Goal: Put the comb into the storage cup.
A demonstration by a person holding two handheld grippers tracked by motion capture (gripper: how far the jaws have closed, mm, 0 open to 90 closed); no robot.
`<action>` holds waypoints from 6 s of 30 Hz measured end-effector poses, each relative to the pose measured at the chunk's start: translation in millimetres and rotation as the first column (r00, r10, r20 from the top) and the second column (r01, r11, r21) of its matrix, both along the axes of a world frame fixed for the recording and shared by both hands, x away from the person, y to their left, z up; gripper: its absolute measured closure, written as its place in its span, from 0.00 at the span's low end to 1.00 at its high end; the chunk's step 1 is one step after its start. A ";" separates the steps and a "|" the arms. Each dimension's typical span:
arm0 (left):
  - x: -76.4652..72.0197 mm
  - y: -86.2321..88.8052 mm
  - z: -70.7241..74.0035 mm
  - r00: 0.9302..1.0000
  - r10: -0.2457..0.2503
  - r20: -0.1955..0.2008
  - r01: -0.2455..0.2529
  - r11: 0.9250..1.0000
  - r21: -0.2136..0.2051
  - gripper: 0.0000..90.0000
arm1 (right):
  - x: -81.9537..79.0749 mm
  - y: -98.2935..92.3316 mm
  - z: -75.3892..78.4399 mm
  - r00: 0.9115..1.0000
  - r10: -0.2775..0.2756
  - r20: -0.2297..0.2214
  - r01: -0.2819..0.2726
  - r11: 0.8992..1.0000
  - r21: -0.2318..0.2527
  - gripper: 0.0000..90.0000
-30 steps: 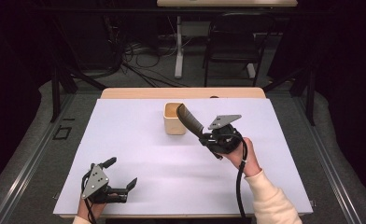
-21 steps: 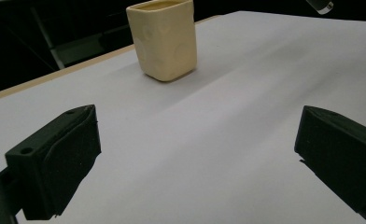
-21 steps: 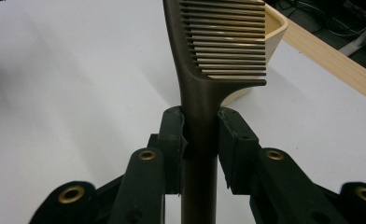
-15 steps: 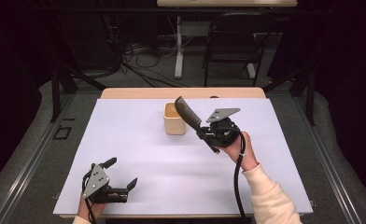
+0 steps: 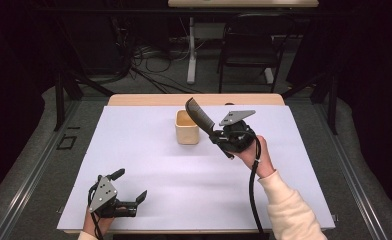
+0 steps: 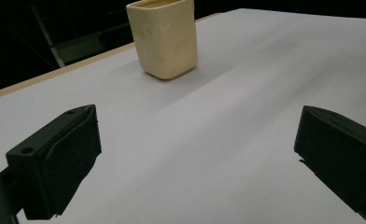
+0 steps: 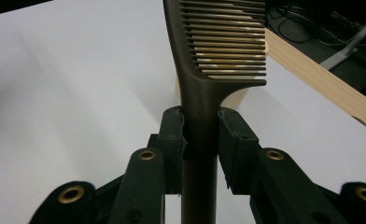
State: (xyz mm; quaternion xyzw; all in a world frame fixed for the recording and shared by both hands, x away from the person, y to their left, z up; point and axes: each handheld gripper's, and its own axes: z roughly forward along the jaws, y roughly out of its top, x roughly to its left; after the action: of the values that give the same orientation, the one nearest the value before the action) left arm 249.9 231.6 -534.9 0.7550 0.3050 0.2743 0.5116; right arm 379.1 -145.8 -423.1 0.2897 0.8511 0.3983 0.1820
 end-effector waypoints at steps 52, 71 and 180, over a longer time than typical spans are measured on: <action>-0.3 0.2 0.2 1.000 0.005 0.000 -0.005 1.000 -0.010 0.01 | 30.8 30.2 23.9 0.997 0.022 0.068 -0.022 1.000 -0.008 0.80; 0.2 0.2 -0.1 1.000 0.007 -0.001 -0.007 1.000 -0.009 0.01 | 49.5 41.5 24.3 0.995 0.018 0.098 -0.015 1.000 -0.024 0.80; 0.2 1.0 0.2 1.000 0.009 0.002 -0.009 1.000 -0.013 0.01 | 92.2 93.8 7.3 0.975 0.004 0.222 -0.028 0.994 0.103 0.80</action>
State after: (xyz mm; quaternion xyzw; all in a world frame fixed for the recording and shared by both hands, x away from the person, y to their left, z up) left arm 250.1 232.6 -534.7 0.7502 0.3096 0.2753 0.5153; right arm 471.3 -52.0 -415.8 0.2459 0.8054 0.4741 0.2571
